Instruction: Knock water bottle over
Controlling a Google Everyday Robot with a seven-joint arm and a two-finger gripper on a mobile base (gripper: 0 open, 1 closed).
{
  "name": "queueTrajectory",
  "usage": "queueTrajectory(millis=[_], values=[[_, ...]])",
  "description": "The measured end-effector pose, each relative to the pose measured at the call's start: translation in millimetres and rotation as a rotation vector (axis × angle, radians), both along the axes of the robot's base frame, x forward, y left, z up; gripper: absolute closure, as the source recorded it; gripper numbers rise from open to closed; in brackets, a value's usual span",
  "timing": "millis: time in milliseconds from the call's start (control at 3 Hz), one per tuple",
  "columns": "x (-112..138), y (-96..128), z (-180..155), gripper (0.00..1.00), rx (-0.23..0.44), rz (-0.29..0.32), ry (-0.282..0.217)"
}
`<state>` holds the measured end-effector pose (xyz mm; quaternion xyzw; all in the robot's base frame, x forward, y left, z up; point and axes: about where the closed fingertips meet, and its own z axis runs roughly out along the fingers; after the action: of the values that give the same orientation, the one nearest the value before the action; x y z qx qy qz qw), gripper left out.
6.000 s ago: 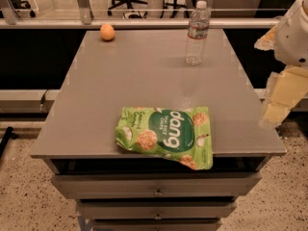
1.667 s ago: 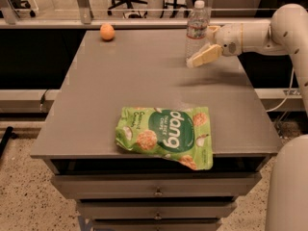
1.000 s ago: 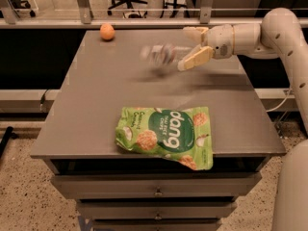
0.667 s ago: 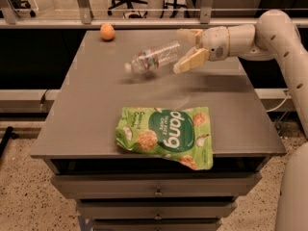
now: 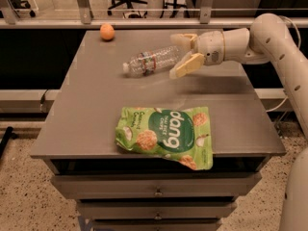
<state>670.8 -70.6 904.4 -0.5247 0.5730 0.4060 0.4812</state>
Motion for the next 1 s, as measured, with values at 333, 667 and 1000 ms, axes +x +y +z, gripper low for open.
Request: queueTrajectory(millis=[333,667,1000], values=[[6.3,-29.9,10.7,0.00,-0.033,-0.059,-0.044],[7.9,-97.3,37.5,0.00,-0.126,-0.184,-0.141],[4.9,-136.1,52.9,0.00,-0.180,-0.250,-0.189]])
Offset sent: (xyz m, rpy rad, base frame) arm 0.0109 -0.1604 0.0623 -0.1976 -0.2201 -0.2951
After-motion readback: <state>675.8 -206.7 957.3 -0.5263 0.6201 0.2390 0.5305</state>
